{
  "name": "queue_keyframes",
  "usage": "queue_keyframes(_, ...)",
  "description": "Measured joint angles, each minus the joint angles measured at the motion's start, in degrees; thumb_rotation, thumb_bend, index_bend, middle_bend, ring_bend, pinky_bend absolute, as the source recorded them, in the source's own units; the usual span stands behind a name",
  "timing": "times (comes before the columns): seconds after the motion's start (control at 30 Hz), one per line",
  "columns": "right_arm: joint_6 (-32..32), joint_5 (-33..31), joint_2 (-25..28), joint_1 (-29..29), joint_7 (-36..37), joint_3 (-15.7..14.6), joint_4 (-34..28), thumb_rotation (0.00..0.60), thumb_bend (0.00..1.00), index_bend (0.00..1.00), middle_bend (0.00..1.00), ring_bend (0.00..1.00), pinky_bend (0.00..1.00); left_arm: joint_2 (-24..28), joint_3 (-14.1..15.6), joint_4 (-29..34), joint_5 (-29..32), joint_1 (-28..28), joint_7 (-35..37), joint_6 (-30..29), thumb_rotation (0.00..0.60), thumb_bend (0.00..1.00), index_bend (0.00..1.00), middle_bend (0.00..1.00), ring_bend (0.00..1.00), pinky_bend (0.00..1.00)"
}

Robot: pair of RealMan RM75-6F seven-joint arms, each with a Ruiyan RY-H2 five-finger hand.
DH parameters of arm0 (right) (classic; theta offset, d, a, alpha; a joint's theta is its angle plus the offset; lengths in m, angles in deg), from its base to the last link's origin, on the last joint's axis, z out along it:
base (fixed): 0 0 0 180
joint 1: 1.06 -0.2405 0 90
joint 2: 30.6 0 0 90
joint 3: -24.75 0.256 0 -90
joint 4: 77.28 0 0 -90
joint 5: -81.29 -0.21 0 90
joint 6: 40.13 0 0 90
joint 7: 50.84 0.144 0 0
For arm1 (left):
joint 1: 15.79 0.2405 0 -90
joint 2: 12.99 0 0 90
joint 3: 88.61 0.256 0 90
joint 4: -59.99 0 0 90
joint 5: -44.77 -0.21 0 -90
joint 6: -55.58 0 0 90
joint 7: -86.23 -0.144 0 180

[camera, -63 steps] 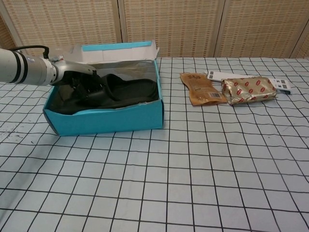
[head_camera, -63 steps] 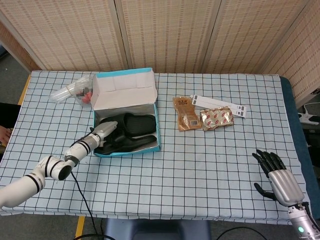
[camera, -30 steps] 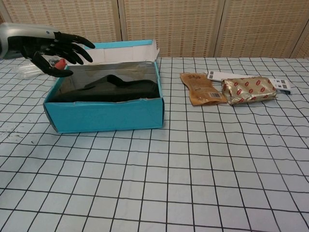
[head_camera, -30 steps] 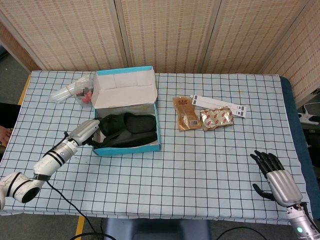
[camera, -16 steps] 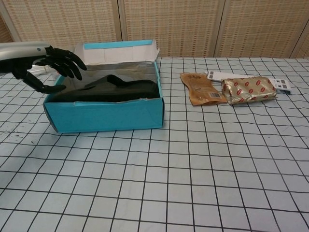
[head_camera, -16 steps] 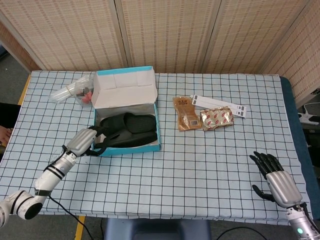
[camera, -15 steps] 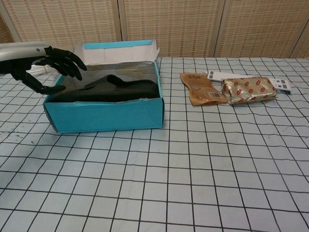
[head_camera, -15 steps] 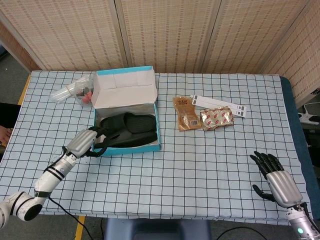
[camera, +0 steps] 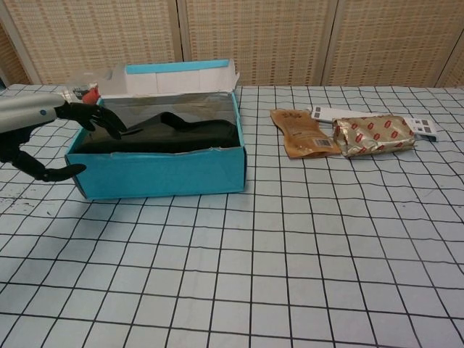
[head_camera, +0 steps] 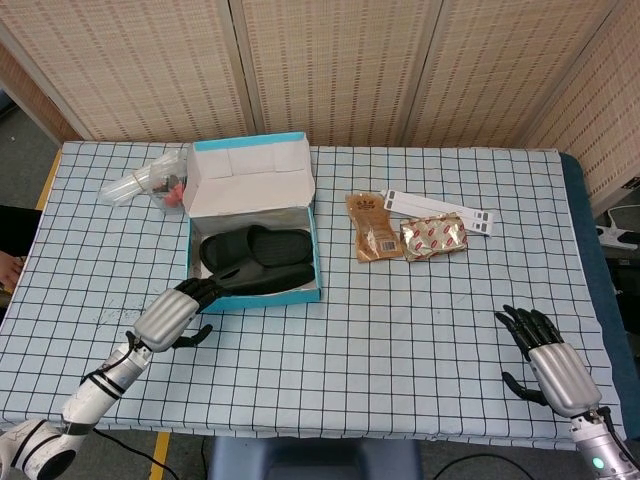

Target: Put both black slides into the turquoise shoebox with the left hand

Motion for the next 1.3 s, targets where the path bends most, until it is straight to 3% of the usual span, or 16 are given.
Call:
queue_keyframes(0.2, -0.1, 0.0, 0.1, 0.0, 0.2, 0.0, 0.0, 0.600, 0.23, 0.00, 0.00, 0.00, 0.00, -0.8, -0.5, -0.7, 1.9, -1.0, -1.4, 0.8, 0.600, 0.44, 0.15, 0.10, 0.03, 0.14)
queue_keyframes(0.8, 0.3, -0.4, 0.1, 0.1, 0.1, 0.2, 0.1, 0.600, 0.23, 0.00, 0.00, 0.00, 0.00, -2.0, 1.5, -3.2, 3.2, -2.4, -0.4, 4.1, 0.600, 0.44, 0.13, 0.10, 0.05, 0.13)
queue_keyframes(1.3, 0.3, -0.9, 0.0, 0.2, -0.3, 0.5, 0.1, 0.600, 0.23, 0.00, 0.00, 0.00, 0.00, -5.3, 4.3, -9.6, 3.8, -3.3, 3.8, 8.8, 0.600, 0.44, 0.13, 0.12, 0.07, 0.12)
